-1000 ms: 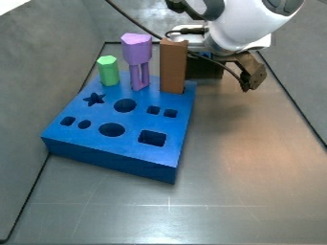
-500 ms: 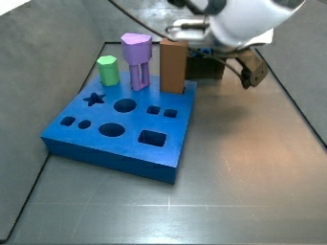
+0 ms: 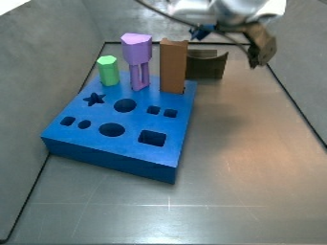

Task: Pick up the star object. Move up. Place the star object on the fixture. Regrasp the star object. Move to above the board. Insert the star object.
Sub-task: Move to above the board.

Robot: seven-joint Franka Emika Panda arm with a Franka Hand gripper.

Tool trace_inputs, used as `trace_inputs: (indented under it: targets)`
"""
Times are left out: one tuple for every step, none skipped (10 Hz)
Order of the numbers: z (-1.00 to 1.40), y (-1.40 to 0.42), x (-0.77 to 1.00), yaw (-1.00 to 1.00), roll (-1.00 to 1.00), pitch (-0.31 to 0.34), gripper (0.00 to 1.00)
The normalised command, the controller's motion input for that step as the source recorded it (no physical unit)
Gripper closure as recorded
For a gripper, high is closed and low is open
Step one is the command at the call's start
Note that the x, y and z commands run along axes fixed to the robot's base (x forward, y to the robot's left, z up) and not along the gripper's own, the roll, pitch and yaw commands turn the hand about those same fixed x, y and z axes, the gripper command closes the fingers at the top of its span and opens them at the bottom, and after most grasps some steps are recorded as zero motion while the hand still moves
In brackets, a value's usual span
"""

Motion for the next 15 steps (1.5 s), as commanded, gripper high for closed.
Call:
trace_inputs:
  targets:
    - [1.0, -0.04, -0.05, 0.1, -0.04, 0.015, 1.0]
    - [1.0, -0.04, -0.05, 0.09, -0.04, 0.0, 1.0]
    - [1.0, -0.04, -0.05, 0.08, -0.04, -0.009, 1.0]
    - [1.0, -0.03, -0.05, 0.04, -0.04, -0.022, 1.0]
    - [1.0, -0.03, -0.05, 0.03, -0.04, -0.027, 1.0]
    - [1.0, -0.03, -0.06, 0.01, -0.05, -0.023, 1.0]
    - [1.0, -0.03, -0.06, -0.01, -0.05, -0.011, 1.0]
    - [1.0, -0.03, -0.06, -0.02, -0.05, 0.002, 1.0]
    - [1.0, -0.03, -0.06, -0.02, -0.05, 0.024, 1.0]
    - [1.0, -0.03, -0.06, -0.02, -0.05, 0.038, 1.0]
    - [1.0, -0.02, -0.07, -0.02, -0.06, 0.057, 1.0]
    - [1.0, -0.03, -0.06, -0.01, -0.06, 0.068, 1.0]
    - [0.97, -0.02, -0.06, 0.0, -0.06, 0.079, 1.0]
    - [0.67, -0.02, -0.03, 0.02, -0.06, 0.098, 1.0]
    - [0.55, -0.01, -0.02, 0.02, -0.06, 0.11, 1.0]
